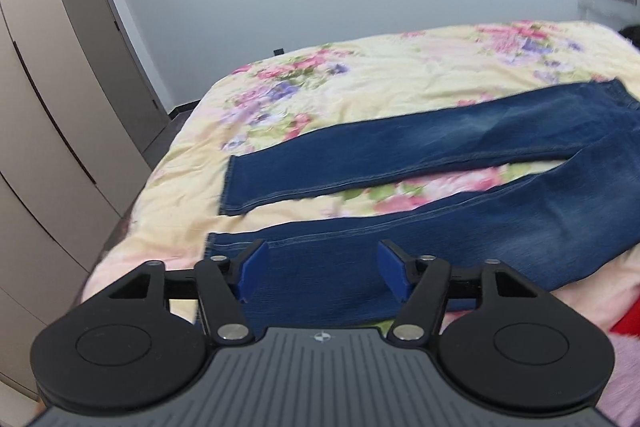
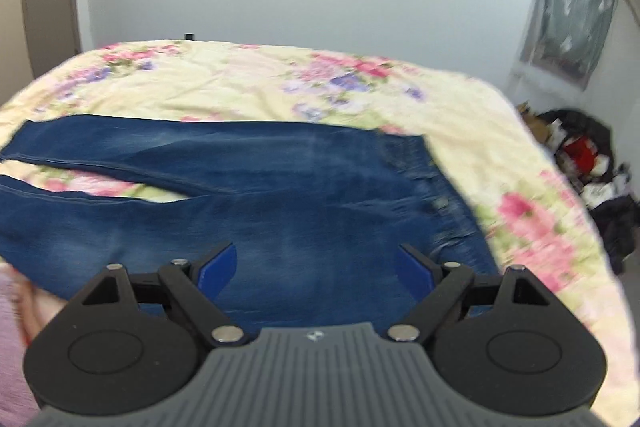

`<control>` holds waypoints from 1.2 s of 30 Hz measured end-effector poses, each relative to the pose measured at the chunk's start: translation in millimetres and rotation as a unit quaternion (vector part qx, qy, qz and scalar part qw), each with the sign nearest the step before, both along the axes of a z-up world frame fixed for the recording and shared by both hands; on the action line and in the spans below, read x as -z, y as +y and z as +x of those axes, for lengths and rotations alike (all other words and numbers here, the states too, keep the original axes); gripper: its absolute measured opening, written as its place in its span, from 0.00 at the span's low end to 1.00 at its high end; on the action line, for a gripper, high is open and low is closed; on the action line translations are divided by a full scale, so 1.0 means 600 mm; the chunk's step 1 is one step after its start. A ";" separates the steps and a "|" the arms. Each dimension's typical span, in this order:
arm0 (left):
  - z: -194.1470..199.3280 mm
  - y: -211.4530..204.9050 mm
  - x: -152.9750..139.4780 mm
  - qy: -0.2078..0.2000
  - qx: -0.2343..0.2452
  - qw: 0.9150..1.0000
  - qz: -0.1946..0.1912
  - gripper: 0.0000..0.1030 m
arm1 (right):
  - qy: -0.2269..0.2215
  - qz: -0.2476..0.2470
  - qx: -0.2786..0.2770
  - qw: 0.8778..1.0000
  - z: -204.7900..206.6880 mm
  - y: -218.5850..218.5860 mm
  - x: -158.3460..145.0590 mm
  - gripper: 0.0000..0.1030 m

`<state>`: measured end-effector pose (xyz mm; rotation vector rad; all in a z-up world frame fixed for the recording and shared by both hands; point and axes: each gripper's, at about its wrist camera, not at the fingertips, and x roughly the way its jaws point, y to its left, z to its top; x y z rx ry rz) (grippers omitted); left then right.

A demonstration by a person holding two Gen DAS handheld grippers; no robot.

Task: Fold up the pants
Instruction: 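Grasp the jeans leg hem with the left gripper while the right gripper grasps the waistband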

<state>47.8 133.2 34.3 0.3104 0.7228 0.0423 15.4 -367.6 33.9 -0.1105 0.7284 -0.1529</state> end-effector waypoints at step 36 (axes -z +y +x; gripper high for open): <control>0.091 0.085 0.310 0.132 0.147 0.921 0.335 0.52 | 0.186 -0.176 0.018 0.967 0.111 -0.283 0.181 0.16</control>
